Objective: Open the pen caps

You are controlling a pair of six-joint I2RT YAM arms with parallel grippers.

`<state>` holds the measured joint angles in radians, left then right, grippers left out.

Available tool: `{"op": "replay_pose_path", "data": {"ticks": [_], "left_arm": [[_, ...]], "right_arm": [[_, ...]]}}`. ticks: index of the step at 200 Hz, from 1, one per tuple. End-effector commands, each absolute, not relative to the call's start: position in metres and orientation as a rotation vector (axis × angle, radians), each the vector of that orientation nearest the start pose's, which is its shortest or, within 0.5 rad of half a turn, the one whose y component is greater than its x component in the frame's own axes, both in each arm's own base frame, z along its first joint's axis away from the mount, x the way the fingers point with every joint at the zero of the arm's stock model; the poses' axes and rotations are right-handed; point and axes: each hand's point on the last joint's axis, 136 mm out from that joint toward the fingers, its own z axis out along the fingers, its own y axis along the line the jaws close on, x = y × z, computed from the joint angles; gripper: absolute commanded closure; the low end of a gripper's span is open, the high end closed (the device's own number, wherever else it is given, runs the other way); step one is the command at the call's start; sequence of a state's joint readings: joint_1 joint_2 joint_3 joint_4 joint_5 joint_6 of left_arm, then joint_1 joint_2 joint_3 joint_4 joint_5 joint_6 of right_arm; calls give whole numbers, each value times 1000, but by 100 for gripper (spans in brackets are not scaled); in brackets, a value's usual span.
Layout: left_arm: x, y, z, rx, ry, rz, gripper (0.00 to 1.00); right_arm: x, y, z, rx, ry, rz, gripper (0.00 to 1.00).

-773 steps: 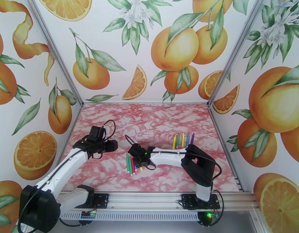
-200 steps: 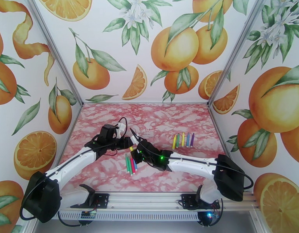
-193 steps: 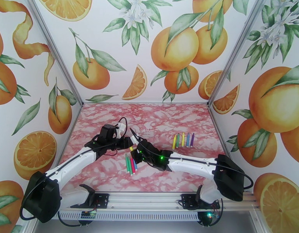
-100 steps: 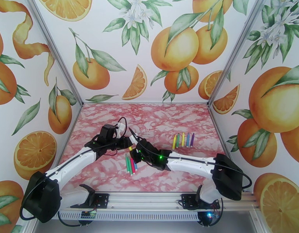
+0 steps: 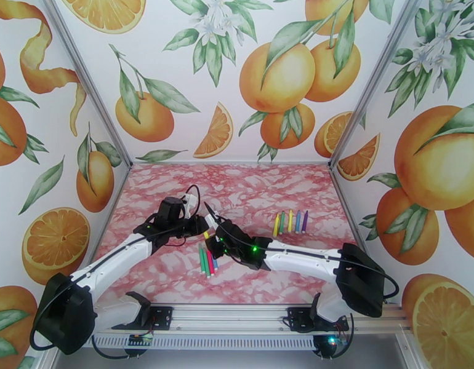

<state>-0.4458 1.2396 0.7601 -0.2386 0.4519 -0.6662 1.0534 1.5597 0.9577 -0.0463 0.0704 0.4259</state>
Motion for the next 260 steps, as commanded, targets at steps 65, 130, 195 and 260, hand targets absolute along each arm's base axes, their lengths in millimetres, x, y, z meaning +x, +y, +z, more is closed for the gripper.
{"op": "replay_pose_path", "data": {"ticks": [65,130,195,260], "left_arm": [[283,-227,178,57,2381,-1123,100],[281,-227,181,75,2383,-1127,100],[289,-218,175,23,2394,-1039,100],[316,-188,181,-160,2373,-846,100]], "right_arm": [[230,395,135,-698,2213,756,66],[232,404,136,-705,2199,787,75],[228,395,136,-699,2184,789,91],[214,378,121,-727,2168,774,100]]}}
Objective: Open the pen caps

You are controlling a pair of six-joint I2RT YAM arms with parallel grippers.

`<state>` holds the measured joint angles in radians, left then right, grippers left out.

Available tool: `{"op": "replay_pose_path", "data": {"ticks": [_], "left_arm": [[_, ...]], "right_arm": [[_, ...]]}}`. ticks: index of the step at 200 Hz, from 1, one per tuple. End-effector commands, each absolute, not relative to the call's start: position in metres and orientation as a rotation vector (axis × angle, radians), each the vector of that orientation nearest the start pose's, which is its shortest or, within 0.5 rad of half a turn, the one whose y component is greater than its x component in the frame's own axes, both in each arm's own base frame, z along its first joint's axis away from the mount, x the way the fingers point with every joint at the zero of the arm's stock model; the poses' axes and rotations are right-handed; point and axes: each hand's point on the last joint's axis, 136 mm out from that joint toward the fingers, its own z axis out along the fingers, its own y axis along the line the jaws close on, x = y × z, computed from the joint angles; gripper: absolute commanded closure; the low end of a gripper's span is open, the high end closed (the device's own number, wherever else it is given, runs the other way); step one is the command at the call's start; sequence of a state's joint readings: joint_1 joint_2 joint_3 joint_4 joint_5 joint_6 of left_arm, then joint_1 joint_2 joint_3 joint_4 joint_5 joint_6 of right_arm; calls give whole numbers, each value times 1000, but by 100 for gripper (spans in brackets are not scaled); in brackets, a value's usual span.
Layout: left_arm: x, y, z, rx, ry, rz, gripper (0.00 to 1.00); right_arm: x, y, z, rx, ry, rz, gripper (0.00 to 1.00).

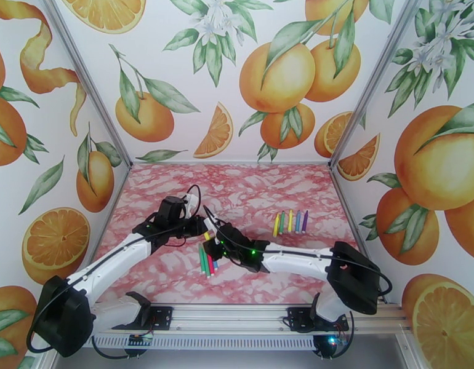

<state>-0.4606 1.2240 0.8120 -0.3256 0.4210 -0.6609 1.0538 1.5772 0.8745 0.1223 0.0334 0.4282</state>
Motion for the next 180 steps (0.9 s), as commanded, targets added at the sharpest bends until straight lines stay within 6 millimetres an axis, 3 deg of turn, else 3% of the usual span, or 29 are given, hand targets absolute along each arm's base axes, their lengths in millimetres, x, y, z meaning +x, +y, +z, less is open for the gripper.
{"op": "replay_pose_path", "data": {"ticks": [1,60,95,180], "left_arm": [[317,-188,181,-164,2371,-845,100],[332,-170,188,-271,2337,-833,100],[334,-168,187,-262,2347,-822,100],[318,-153,149,-123,2550,-603,100]], "right_arm": [[214,378,121,-727,2165,774,100],[201,365,108,-750,2148,762,100],[200,355,112,-731,2137,749,100],[233,288,127,-526,2237,469,100]]}}
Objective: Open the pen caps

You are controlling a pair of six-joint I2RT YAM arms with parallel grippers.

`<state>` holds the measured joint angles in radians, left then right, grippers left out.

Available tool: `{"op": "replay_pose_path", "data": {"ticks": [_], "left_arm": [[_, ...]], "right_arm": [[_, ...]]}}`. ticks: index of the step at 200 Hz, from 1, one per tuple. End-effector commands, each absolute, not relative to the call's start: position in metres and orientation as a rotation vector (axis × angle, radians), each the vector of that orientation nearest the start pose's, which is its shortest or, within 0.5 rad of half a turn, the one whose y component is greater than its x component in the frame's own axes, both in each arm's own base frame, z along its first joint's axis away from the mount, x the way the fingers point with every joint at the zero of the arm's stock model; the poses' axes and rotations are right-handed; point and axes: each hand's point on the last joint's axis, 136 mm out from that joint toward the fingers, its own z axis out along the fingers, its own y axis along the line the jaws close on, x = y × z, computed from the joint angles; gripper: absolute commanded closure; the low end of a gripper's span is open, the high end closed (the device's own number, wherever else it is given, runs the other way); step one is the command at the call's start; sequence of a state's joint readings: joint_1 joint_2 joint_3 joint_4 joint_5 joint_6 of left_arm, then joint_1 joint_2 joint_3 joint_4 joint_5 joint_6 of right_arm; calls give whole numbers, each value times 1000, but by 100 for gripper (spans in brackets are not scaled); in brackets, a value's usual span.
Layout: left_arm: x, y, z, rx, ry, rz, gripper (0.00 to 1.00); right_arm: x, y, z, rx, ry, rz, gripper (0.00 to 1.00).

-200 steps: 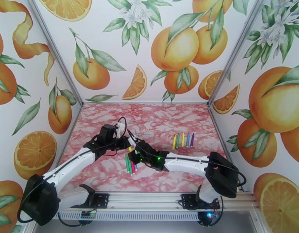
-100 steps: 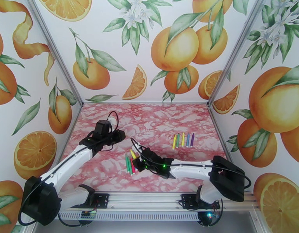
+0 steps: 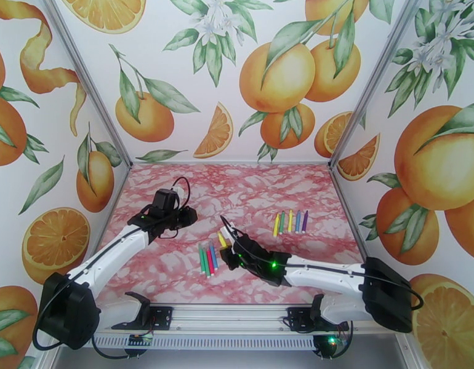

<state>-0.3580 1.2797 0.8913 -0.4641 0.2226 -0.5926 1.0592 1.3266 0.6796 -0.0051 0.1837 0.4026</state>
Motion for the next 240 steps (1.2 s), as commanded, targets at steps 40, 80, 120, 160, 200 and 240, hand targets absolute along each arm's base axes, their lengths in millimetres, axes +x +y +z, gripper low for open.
{"op": "replay_pose_path", "data": {"ticks": [40,80,120,160,200,240], "left_arm": [[313,-148,129,-47,2642,-512,100],[309,-143,110,2,2699,-432,100],[314,-137,91,41,2745,-330,100],[326,-137,74,68,2778,-238,100],[332,-135,61,83,2810,-178,100],[333,-135,51,99,2848,-126,100]], "right_arm": [[266,243,120,-333,2330,329,100],[292,212,106,-175,2403,243,100],[314,195,85,-80,2463,170,100],[331,184,65,-16,2509,84,100],[344,171,52,38,2523,7,100],[352,158,39,85,2550,-43,100]]}}
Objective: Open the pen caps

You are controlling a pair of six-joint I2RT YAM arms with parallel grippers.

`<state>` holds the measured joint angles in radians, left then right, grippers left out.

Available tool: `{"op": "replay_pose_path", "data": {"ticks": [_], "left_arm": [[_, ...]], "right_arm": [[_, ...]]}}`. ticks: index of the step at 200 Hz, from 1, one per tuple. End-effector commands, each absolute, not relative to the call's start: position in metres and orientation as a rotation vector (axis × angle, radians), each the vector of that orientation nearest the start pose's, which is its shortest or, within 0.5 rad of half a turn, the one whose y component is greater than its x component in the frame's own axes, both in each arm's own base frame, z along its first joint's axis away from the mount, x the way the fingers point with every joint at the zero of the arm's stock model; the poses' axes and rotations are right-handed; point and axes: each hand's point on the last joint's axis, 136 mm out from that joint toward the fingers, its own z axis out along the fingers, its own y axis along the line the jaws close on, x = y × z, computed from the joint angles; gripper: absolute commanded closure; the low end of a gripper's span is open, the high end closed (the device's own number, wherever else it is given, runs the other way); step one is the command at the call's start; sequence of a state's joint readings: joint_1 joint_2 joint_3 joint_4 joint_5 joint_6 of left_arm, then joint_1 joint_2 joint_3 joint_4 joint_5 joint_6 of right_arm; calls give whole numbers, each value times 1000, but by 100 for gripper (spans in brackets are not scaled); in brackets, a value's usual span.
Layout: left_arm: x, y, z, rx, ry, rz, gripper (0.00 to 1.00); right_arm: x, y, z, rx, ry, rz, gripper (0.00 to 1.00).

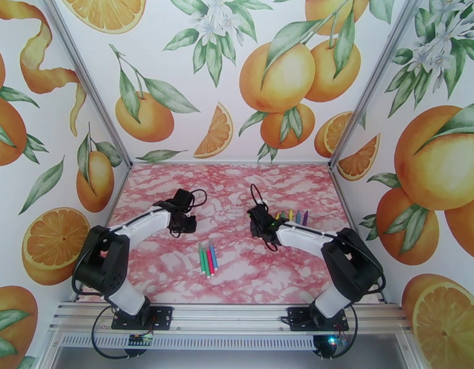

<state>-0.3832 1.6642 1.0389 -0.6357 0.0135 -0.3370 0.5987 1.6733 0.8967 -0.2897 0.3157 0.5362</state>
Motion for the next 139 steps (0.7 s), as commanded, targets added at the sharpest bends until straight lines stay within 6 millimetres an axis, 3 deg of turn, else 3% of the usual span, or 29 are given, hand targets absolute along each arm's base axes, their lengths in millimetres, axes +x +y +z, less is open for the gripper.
{"op": "replay_pose_path", "data": {"ticks": [1,90,139], "left_arm": [[333,-135,51,101,2848,-124,100],[341,-127,29,103,2890,21,100],[343,-122,19,107,2922,113,93]], "right_arm": [[351,158,38,86,2552,-44,100],[360,134,20,156,2582,-109,100],[362,121,16,185,2583,-164,96]]}}
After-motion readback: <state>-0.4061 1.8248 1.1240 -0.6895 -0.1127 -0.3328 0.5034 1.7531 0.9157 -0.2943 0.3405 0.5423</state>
